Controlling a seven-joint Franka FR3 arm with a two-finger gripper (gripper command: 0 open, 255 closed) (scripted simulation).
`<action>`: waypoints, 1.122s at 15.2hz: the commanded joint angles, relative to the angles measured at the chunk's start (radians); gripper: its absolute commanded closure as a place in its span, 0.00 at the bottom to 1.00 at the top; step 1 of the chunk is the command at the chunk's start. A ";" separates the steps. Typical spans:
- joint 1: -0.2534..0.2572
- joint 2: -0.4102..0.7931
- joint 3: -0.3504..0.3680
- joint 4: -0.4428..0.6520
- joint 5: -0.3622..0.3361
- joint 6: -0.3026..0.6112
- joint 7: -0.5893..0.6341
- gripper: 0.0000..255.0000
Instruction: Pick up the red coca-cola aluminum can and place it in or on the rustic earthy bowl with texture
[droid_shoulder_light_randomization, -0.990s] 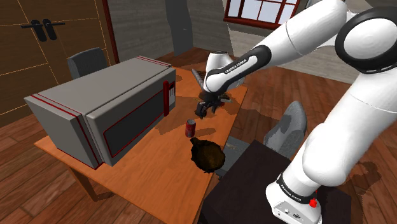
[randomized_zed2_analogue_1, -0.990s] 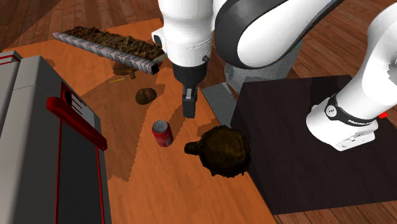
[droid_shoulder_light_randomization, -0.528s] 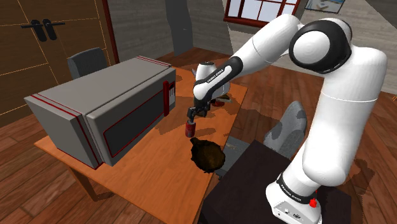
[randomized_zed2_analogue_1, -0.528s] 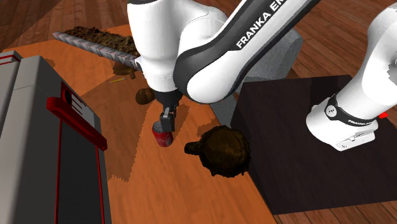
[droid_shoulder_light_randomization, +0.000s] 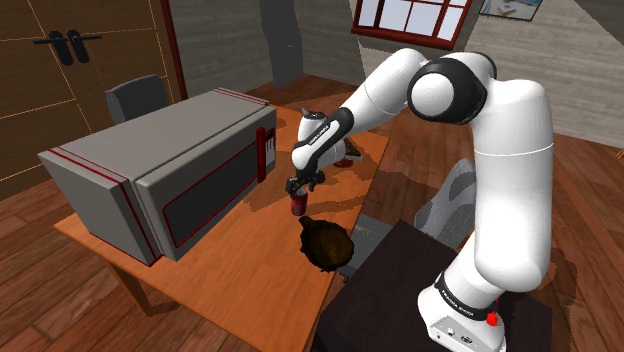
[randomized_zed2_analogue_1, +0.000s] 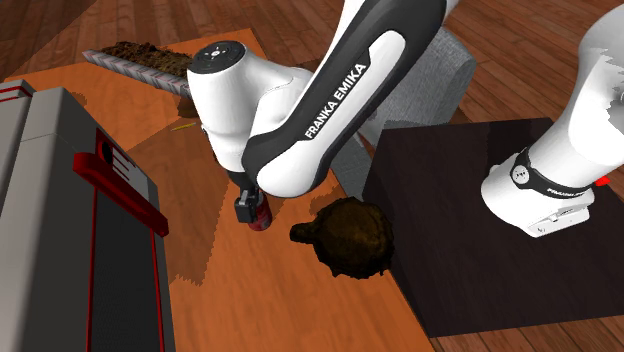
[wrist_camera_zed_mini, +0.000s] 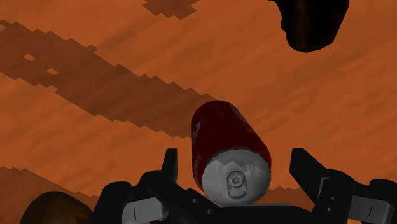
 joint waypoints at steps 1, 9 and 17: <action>-0.003 0.029 0.003 0.012 0.004 0.018 -0.003 0.00; -0.005 0.060 0.007 0.020 0.007 0.041 -0.005 0.00; -0.005 0.061 0.007 0.020 0.007 0.041 -0.006 1.00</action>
